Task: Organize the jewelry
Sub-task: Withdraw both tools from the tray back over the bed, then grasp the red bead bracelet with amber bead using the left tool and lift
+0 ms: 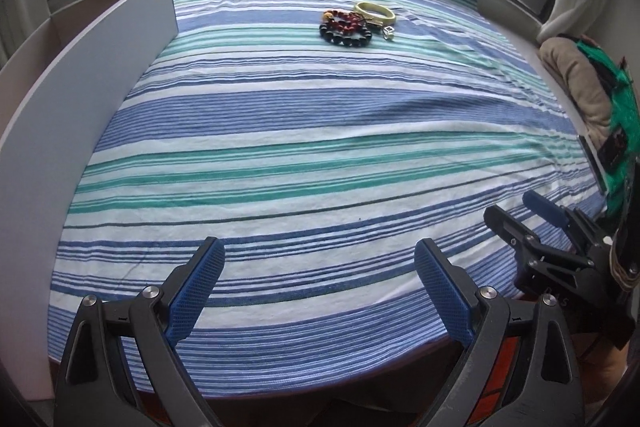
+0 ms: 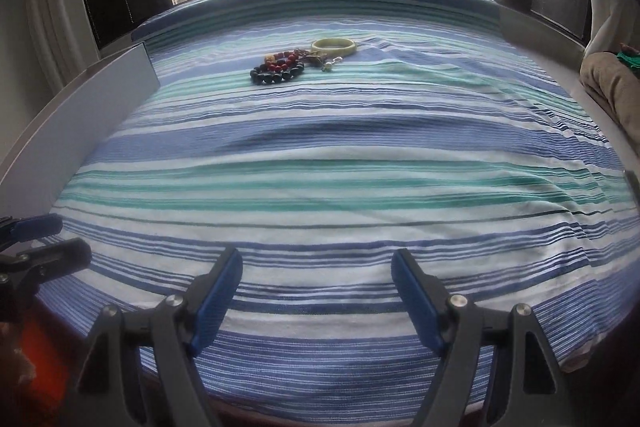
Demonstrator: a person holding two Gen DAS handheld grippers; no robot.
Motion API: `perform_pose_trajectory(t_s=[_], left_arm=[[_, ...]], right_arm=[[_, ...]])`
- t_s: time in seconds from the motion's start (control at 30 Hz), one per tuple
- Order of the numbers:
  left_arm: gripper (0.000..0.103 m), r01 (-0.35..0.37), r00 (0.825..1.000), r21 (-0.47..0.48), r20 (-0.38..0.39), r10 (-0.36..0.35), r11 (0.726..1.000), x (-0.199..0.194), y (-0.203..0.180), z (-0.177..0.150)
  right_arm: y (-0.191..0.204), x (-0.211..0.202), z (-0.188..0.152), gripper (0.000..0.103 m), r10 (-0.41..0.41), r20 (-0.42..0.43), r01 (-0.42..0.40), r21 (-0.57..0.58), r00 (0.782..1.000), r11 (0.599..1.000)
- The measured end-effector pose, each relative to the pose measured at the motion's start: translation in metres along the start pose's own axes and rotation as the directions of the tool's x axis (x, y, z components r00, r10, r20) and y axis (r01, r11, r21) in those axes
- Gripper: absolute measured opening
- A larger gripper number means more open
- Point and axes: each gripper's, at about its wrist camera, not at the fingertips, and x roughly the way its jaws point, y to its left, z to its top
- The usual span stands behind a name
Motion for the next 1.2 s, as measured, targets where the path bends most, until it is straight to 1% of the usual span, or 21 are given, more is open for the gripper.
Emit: perform_pose_trajectory(t_s=[0.1, 0.17, 0.2, 0.27, 0.3, 0.37, 0.43, 0.5, 0.53, 0.6, 0.63, 0.67, 0.7, 0.73, 0.77, 0.8, 0.87, 0.93, 1.03, 1.1, 1.2], left_arm=[[0.096, 0.033, 0.999, -0.004, -0.014, -0.033, 0.999, 0.0, 0.002, 0.029], [0.096, 0.078, 0.996, -0.021, -0.044, -0.079, 0.997, 0.001, 0.005, 0.061], [0.096, 0.114, 0.991, -0.038, -0.06, -0.116, 0.993, 0.001, 0.007, 0.079], [0.096, 0.188, 0.977, -0.054, -0.093, -0.192, 0.981, 0.005, 0.008, 0.12], [0.096, 0.197, 0.974, -0.059, -0.099, -0.202, 0.979, 0.009, 0.008, 0.141], [0.096, 0.168, 0.981, -0.062, -0.089, -0.173, 0.984, 0.021, 0.008, 0.18], [0.096, 0.165, 0.981, -0.073, -0.093, -0.171, 0.984, 0.042, 0.005, 0.212], [0.096, 0.153, 0.983, -0.099, -0.09, -0.162, 0.983, 0.068, 0.004, 0.236], [0.094, 0.143, 0.983, -0.119, -0.094, -0.155, 0.982, 0.083, 0.006, 0.246], [0.088, 0.13, 0.982, -0.165, -0.117, -0.15, 0.978, 0.113, 0.009, 0.26], [0.081, 0.13, 0.979, -0.185, -0.133, -0.156, 0.974, 0.128, 0.01, 0.264], [0.077, 0.13, 0.975, -0.208, -0.149, -0.163, 0.969, 0.141, 0.011, 0.267], [0.075, 0.128, 0.972, -0.228, -0.164, -0.168, 0.965, 0.153, 0.013, 0.27], [0.069, 0.121, 0.971, -0.244, -0.172, -0.166, 0.962, 0.163, 0.014, 0.271], [0.064, 0.112, 0.971, -0.251, -0.179, -0.16, 0.961, 0.171, 0.014, 0.272], [0.062, 0.103, 0.97, -0.249, -0.189, -0.152, 0.963, 0.178, 0.013, 0.274], [0.051, 0.086, 0.97, -0.237, -0.203, -0.136, 0.968, 0.186, 0.01, 0.274], [0.046, 0.075, 0.968, -0.223, -0.219, -0.125, 0.972, 0.192, 0.008, 0.275], [0.045, 0.063, 0.964, -0.211, -0.239, -0.114, 0.975, 0.197, 0.005, 0.275], [0.041, 0.059, 0.964, -0.211, -0.244, -0.111, 0.976, 0.2, 0.004, 0.275], [0.034, 0.038, 0.967, -0.194, -0.241, -0.085, 0.98, 0.203, -0.001, 0.277]], right_arm=[[-0.005, -0.001, 0.0, 0.078, 0.006, 0.0, -0.006, 0.016, 1.0, 1.0], [-0.007, -0.002, 0.0, 0.078, 0.011, 0.001, -0.011, 0.024, 1.0, 1.0], [-0.008, -0.003, 0.0, 0.078, 0.013, 0.001, -0.013, 0.029, 1.0, 0.999], [-0.011, -0.003, 0.001, 0.078, 0.02, 0.0, -0.02, 0.042, 1.0, 0.999], [-0.013, -0.004, 0.002, 0.078, 0.023, 0.001, -0.023, 0.047, 1.0, 0.999], [-0.015, -0.006, 0.002, 0.078, 0.023, 0.006, -0.023, 0.057, 1.0, 0.998], [-0.018, -0.007, 0.003, 0.078, 0.024, 0.011, -0.025, 0.066, 1.0, 0.998], [-0.021, -0.008, 0.005, 0.078, 0.023, 0.014, -0.024, 0.073, 1.0, 0.997], [-0.023, -0.008, 0.005, 0.078, 0.022, 0.014, -0.023, 0.077, 1.0, 0.997], [-0.026, -0.01, 0.005, 0.078, 0.019, 0.015, -0.02, 0.082, 1.0, 0.996], [-0.029, -0.011, 0.006, 0.078, 0.015, 0.015, -0.016, 0.085, 1.0, 0.996], [-0.031, -0.011, 0.006, 0.078, 0.01, 0.016, -0.012, 0.088, 1.0, 0.996], [-0.033, -0.011, 0.006, 0.078, 0.007, 0.016, -0.008, 0.091, 1.0, 0.996], [-0.035, -0.012, 0.005, 0.078, 0.003, 0.014, -0.005, 0.093, 1.0, 0.996], [-0.037, -0.011, 0.005, 0.078, 0.0, 0.012, -0.001, 0.096, 1.0, 0.995], [-0.039, -0.01, 0.004, 0.078, -0.001, 0.009, 0.0, 0.101, 1.0, 0.995], [-0.043, -0.007, 0.003, 0.078, -0.003, 0.0, 0.003, 0.109, 1.0, 0.994], [-0.047, -0.003, 0.002, 0.078, -0.006, -0.009, 0.007, 0.119, 1.0, 0.993], [-0.051, 0.002, 0.0, 0.078, -0.005, -0.021, 0.008, 0.134, 1.0, 0.991], [-0.053, 0.004, 0.0, 0.078, -0.002, -0.023, 0.005, 0.14, 1.0, 0.99], [-0.053, 0.002, 0.001, 0.078, 0.001, -0.016, 0.002, 0.141, 1.0, 0.99]])
